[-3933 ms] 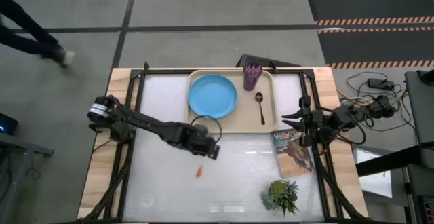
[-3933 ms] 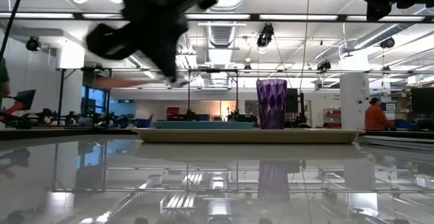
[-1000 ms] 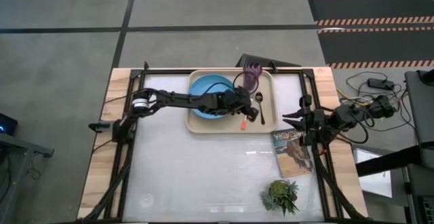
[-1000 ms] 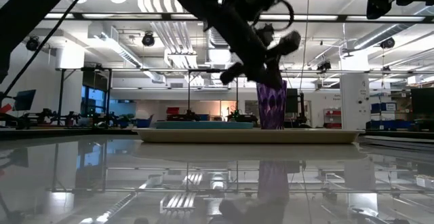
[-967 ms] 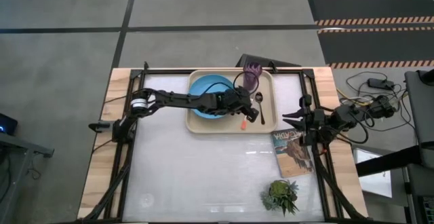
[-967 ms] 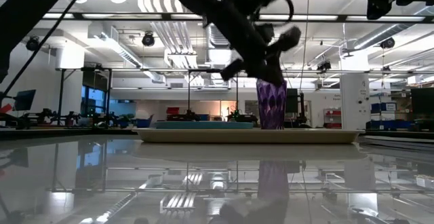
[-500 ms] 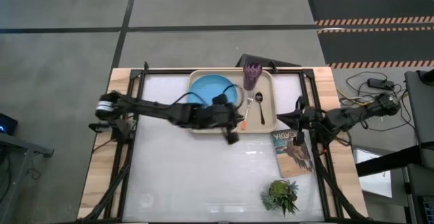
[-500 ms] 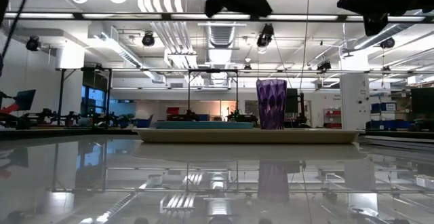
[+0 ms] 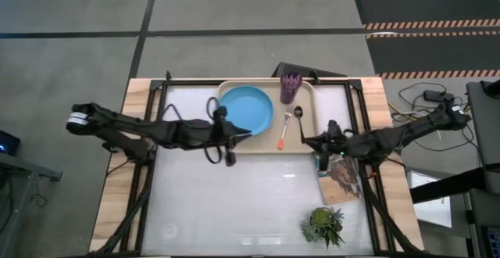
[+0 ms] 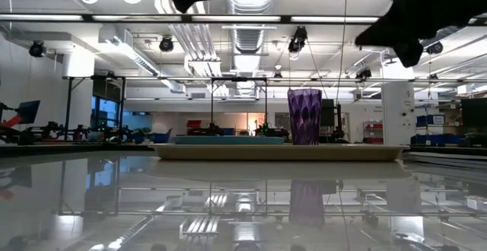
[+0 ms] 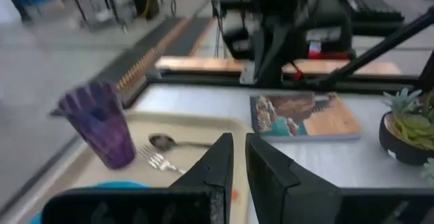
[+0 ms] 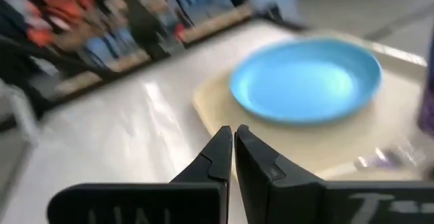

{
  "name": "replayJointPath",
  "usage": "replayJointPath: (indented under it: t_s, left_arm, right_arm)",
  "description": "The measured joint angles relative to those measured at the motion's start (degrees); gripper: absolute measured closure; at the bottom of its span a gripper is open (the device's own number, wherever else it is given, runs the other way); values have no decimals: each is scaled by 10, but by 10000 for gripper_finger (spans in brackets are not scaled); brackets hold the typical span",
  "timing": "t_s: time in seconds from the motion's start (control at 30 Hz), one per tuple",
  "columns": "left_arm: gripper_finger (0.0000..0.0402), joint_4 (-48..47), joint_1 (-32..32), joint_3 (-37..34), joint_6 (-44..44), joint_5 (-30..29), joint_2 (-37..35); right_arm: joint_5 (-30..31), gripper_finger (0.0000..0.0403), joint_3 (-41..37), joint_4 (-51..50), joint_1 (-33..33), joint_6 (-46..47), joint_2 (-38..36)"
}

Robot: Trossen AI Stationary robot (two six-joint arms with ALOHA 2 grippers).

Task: Pick and place plate/cup/fork/spoon on tray
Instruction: Put the orange fork to the right of the plate on the tray

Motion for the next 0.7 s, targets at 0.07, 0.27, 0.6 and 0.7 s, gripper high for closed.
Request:
replayJointPath:
  t_s: [0.07, 0.27, 0.6, 0.7]
  left_arm:
    - [379, 35, 2, -31, 23, 0, -23]
    - [379, 122, 2, -95, 102, -16, -76]
    - [379, 131, 2, -144, 138, -41, -118]
    - [379, 131, 2, -153, 142, -41, -119]
  right_arm:
    - [-3, 394, 23, -42, -14, 26, 27]
    - [-21, 394, 111, -142, -80, 75, 116]
    - [-155, 394, 206, -206, -237, 60, 270]
    - [-183, 394, 219, -211, -284, 53, 313]
